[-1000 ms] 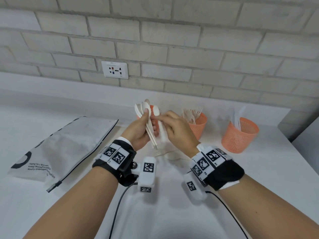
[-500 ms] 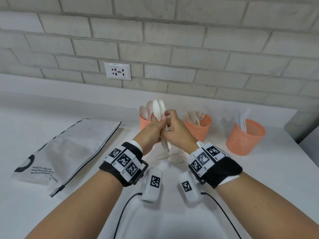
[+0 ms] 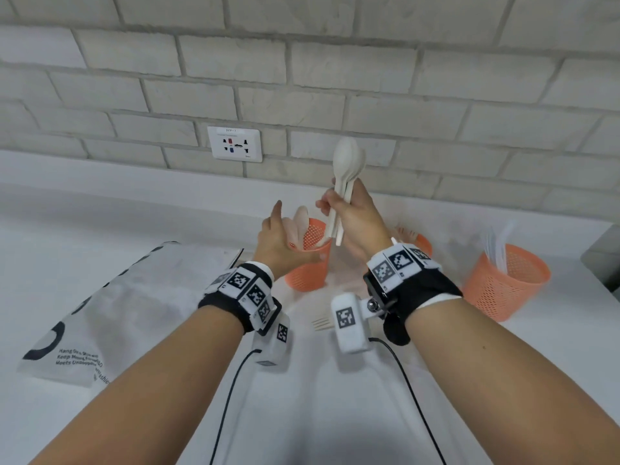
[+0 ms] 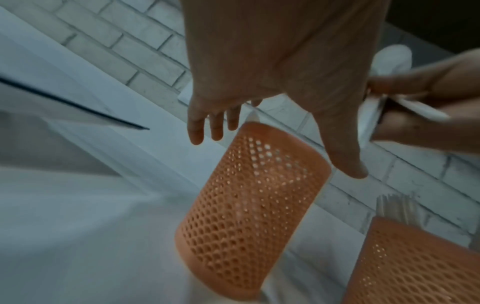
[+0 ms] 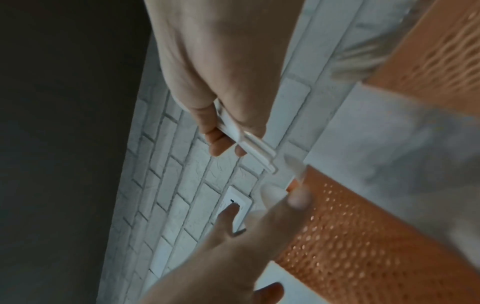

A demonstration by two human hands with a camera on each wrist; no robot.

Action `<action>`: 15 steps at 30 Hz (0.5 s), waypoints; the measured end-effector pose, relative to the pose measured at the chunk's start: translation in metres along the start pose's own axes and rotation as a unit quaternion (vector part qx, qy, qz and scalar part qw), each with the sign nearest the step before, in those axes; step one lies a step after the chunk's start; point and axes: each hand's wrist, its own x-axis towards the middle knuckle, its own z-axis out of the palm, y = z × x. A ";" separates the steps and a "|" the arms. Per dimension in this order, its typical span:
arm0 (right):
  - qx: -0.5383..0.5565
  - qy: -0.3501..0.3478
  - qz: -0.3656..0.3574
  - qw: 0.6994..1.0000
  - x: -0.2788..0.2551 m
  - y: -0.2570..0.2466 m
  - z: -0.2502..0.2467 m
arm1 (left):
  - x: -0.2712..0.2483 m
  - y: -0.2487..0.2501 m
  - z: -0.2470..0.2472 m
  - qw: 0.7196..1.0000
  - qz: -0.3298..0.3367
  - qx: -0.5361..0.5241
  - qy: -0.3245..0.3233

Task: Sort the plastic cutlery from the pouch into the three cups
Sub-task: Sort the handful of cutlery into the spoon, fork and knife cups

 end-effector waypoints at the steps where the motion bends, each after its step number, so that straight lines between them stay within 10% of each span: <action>1: 0.014 0.003 -0.002 1.000 0.004 0.003 0.006 | 0.003 -0.001 0.004 1.000 0.003 -0.015 -0.007; 15: -0.023 0.026 -0.016 0.999 0.022 0.026 0.021 | 0.013 -0.013 0.017 0.999 0.014 -0.044 -0.011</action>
